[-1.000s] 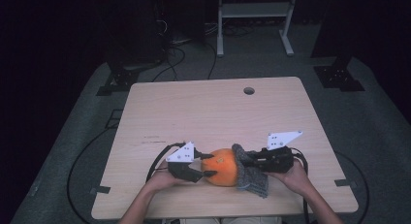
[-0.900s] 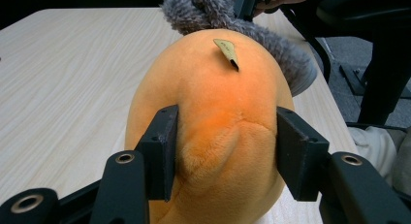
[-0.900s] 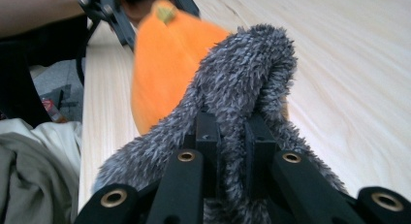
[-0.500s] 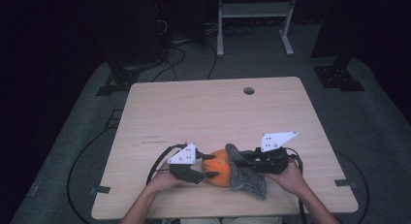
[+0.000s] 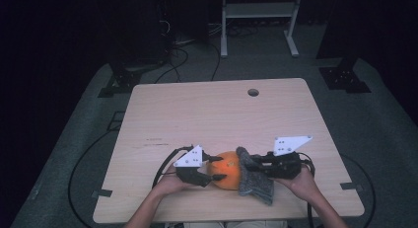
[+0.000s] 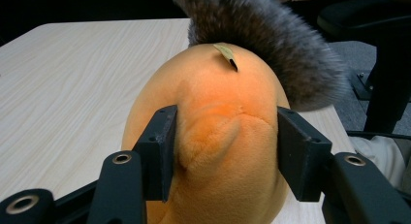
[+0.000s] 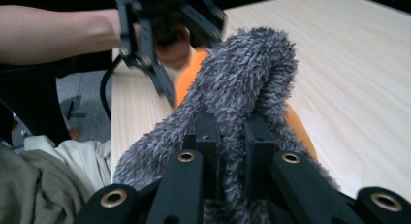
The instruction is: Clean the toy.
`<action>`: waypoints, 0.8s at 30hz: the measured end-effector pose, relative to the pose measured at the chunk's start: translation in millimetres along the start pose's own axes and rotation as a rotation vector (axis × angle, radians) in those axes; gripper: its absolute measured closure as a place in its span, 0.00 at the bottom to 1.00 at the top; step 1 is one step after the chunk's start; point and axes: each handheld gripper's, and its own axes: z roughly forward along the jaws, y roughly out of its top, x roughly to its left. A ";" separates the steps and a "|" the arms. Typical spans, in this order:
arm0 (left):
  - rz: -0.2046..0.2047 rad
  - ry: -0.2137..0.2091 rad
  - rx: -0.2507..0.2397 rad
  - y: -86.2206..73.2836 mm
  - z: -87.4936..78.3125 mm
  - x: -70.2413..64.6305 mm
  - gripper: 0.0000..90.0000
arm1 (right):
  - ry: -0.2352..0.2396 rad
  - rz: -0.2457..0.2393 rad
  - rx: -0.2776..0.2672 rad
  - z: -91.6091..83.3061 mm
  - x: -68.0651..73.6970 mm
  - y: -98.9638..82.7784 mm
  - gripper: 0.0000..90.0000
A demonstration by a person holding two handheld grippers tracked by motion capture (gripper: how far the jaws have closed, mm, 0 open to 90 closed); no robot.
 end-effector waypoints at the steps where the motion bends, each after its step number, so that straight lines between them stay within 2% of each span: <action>1: 0.003 0.001 0.002 -0.1 -0.3 0.3 0.52 | -0.004 -0.013 0.009 2.4 1.3 3.1 0.89; 3: -0.011 0.000 0.005 -1.5 -1.7 2.1 0.52 | -0.012 -0.019 0.045 8.9 -0.1 3.3 0.89; 6: -0.026 -0.001 -0.002 -3.5 -3.0 4.3 0.52 | -0.037 0.020 0.063 7.9 -8.6 -11.6 0.89; 10: -0.012 -0.001 -0.006 -2.8 -1.7 2.9 0.52 | -0.048 0.079 0.084 -0.5 -14.8 -24.4 0.89; 11: -0.008 0.002 -0.008 -2.4 -1.0 2.1 0.52 | -0.047 0.079 0.075 -1.9 -13.8 -23.4 0.89; 13: -0.001 0.003 -0.006 -1.0 0.3 0.7 0.52 | -0.044 0.060 0.056 -2.3 -9.3 -17.1 0.89; 15: 0.007 0.007 -0.002 0.9 2.1 -0.9 0.52 | -0.016 0.033 0.032 3.0 -2.4 -4.1 0.89; 19: 0.021 0.013 0.009 3.6 3.1 -2.1 0.53 | -0.008 -0.027 0.045 16.3 6.3 16.4 0.88; 21: 0.015 0.013 0.004 3.2 3.2 -2.1 0.53 | -0.016 -0.033 0.060 18.8 5.1 18.4 0.89; 24: 0.020 0.008 0.009 2.9 4.0 -2.0 0.53 | -0.033 -0.021 0.079 17.9 -1.1 9.5 0.89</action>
